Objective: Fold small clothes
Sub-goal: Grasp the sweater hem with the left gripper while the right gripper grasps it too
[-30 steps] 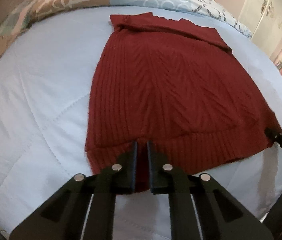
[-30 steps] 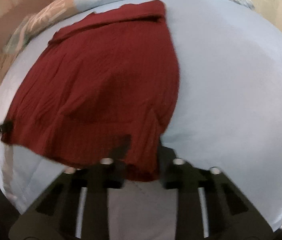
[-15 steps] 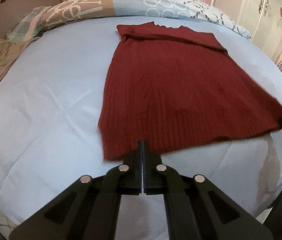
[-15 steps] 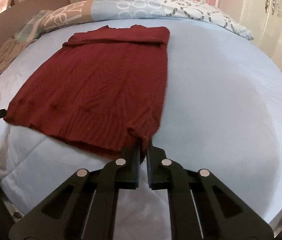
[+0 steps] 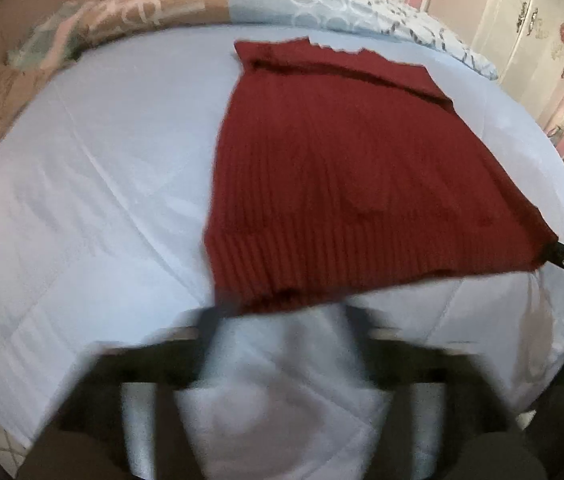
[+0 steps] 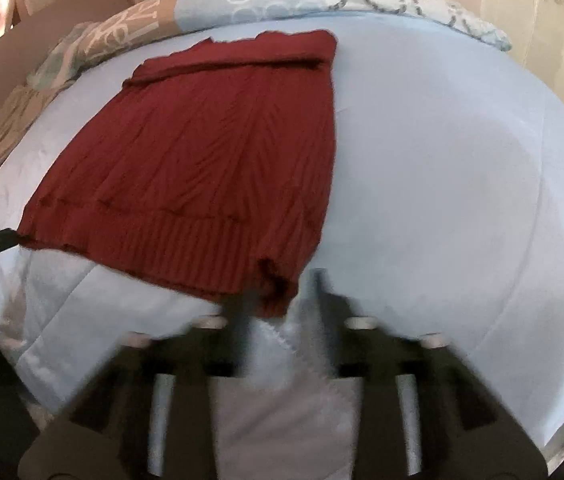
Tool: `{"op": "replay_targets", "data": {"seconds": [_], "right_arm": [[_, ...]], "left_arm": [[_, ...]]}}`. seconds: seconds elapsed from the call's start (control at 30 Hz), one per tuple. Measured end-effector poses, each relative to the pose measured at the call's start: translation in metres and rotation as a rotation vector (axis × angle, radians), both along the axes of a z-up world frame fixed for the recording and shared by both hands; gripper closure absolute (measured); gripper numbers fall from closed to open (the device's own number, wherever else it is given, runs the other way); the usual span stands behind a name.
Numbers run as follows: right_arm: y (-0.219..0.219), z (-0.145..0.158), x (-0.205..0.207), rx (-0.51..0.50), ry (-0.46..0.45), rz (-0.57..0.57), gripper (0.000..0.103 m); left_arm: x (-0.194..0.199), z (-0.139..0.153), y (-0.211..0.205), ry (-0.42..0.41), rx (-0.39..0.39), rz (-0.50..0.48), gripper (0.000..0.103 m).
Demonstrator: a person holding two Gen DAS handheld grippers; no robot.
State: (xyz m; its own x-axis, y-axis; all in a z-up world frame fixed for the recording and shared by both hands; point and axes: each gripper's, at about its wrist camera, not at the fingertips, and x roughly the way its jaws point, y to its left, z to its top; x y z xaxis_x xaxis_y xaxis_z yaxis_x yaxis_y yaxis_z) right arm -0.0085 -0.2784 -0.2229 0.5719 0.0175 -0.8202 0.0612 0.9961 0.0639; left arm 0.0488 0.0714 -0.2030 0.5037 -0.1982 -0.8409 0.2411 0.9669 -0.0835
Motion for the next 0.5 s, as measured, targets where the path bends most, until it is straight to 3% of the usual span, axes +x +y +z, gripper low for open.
{"op": "replay_targets", "data": {"seconds": [0.1, 0.27, 0.4, 0.47, 0.5], "right_arm": [[0.003, 0.003, 0.002, -0.007, -0.011, 0.006, 0.052], [0.008, 0.002, 0.008, -0.035, -0.022, 0.023, 0.052], [0.009, 0.001, 0.012, -0.043, -0.018, 0.026, 0.052], [0.007, -0.001, 0.014, -0.038, -0.01, 0.019, 0.052], [0.008, -0.002, 0.015, -0.037, -0.006, 0.017, 0.052]], "left_arm": [[0.01, 0.002, 0.003, -0.002, -0.029, 0.005, 0.023], [0.038, -0.024, 0.018, 0.115, -0.12, 0.051, 0.024], [0.047, -0.03, 0.02, 0.143, -0.187, 0.06, 0.026], [0.05, -0.03, 0.019, 0.151, -0.203, 0.054, 0.041], [0.052, -0.03, 0.017, 0.157, -0.209, 0.048, 0.061]]}}
